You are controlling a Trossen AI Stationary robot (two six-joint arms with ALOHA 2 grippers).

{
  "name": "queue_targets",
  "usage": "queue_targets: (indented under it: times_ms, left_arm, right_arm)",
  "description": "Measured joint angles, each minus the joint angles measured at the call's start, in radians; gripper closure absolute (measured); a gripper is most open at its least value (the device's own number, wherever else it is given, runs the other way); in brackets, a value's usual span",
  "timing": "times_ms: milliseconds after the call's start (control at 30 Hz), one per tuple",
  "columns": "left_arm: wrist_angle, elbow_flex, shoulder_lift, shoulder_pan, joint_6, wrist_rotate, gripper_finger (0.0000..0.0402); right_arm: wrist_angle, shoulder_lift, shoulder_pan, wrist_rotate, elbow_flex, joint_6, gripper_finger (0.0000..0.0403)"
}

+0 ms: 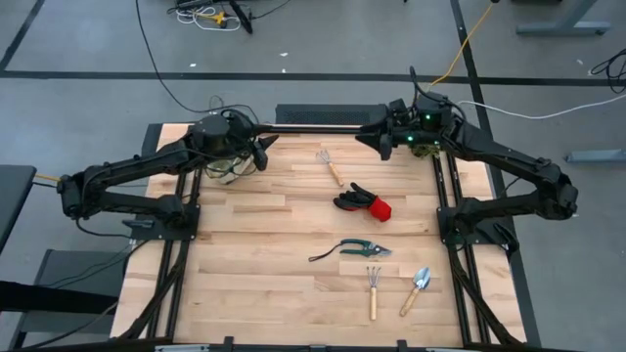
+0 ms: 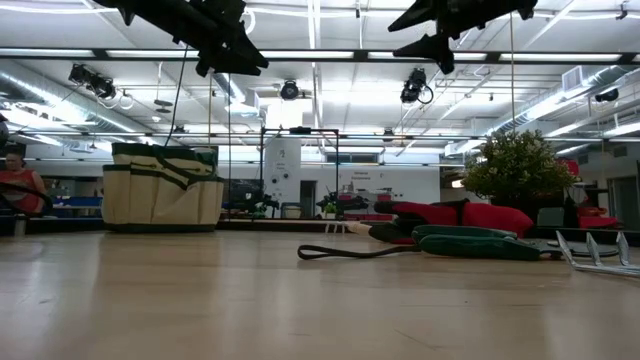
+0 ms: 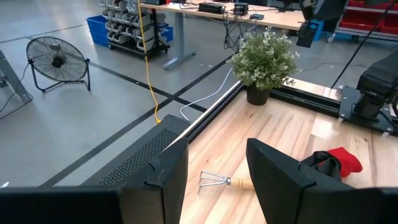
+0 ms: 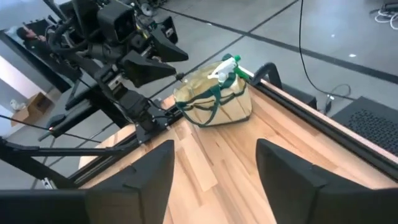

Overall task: Pick & Place Garden tools in Gardening bag
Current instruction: Put the top brown hand rake into the gardening bag

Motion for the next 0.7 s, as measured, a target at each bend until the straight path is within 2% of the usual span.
queue_targets:
  times_ms: [700]
  left_arm:
    - [0.001, 0.0, -0.001, 0.0, -0.002, 0.0, 0.023]
  right_arm:
    - [0.116, 0.04, 0.0, 0.029, 0.0, 0.111, 0.0169]
